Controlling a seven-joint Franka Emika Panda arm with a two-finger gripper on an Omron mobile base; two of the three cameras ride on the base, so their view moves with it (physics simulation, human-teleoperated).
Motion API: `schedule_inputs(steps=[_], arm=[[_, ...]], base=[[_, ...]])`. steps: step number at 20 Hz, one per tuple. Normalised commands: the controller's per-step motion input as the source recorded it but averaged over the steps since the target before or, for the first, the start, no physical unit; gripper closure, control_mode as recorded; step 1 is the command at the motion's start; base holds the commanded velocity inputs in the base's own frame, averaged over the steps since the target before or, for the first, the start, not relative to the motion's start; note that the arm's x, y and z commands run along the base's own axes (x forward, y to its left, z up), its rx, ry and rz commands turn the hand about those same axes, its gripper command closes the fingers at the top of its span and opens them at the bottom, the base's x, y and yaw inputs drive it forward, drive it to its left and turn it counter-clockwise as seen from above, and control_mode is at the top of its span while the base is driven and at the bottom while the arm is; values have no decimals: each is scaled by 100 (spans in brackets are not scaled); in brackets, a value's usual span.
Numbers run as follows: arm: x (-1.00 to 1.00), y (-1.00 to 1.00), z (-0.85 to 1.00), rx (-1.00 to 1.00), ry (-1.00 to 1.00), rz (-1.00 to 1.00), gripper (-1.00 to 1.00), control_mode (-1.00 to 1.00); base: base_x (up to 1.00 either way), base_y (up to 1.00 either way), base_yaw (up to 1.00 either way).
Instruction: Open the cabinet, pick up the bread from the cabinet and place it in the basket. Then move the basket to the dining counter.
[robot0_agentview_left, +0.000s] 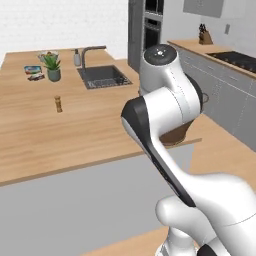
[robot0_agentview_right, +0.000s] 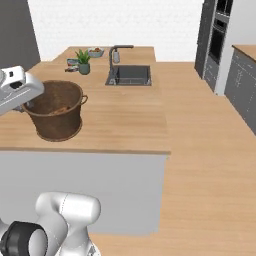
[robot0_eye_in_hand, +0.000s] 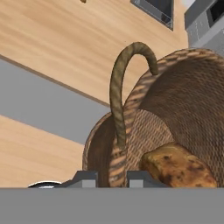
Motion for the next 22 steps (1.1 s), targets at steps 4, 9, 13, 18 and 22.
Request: schedule_inputs(steps=[4, 9, 13, 18, 22], arm=[[0, 0, 0, 0, 0, 0, 100, 100], [0, 0, 0, 0, 0, 0, 100, 100], [0, 0, 0, 0, 0, 0, 100, 100], [0, 0, 0, 0, 0, 0, 100, 100], [0, 0, 0, 0, 0, 0, 100, 100]], base=[[7, 100, -5], [36, 100, -1], [84, 100, 2], [44, 96, 7], [41, 61, 4]])
